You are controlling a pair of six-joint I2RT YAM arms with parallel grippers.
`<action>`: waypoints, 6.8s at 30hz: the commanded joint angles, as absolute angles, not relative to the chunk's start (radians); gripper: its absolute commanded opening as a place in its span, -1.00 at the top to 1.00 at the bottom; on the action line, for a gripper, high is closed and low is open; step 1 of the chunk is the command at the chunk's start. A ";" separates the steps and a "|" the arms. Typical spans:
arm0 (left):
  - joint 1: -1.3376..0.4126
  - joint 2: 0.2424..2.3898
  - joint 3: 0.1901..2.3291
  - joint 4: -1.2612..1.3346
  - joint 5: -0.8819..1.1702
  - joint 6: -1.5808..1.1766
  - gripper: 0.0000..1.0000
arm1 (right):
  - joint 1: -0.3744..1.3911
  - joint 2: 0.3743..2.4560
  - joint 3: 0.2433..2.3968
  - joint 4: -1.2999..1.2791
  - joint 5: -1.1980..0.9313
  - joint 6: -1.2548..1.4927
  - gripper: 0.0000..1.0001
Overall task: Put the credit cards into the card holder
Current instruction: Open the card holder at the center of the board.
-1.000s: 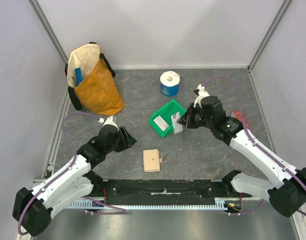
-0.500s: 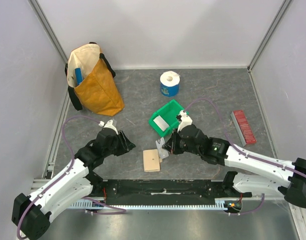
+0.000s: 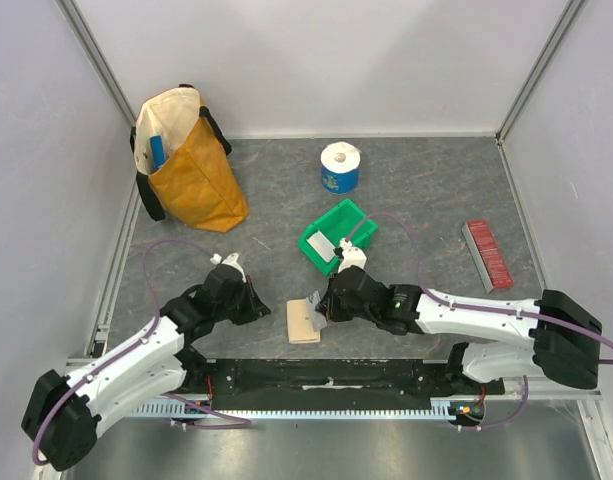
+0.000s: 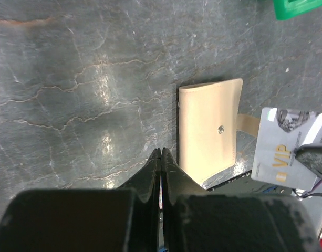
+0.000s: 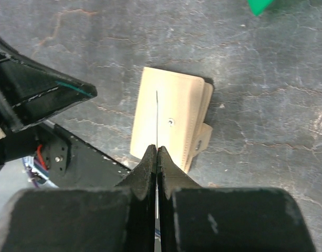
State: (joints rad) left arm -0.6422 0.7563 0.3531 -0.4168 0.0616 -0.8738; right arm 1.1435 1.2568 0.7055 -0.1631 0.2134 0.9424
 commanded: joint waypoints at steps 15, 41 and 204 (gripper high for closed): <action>-0.801 0.985 0.379 -0.233 0.014 -0.953 0.96 | 1.146 1.316 0.657 -0.166 0.336 0.948 1.00; -0.851 1.143 0.431 -0.172 0.005 -0.965 0.97 | 1.147 1.315 0.632 -0.041 0.212 0.914 1.00; -0.928 1.057 0.494 -0.479 -0.137 -1.075 0.96 | 1.062 1.347 0.620 -0.026 0.158 0.897 1.00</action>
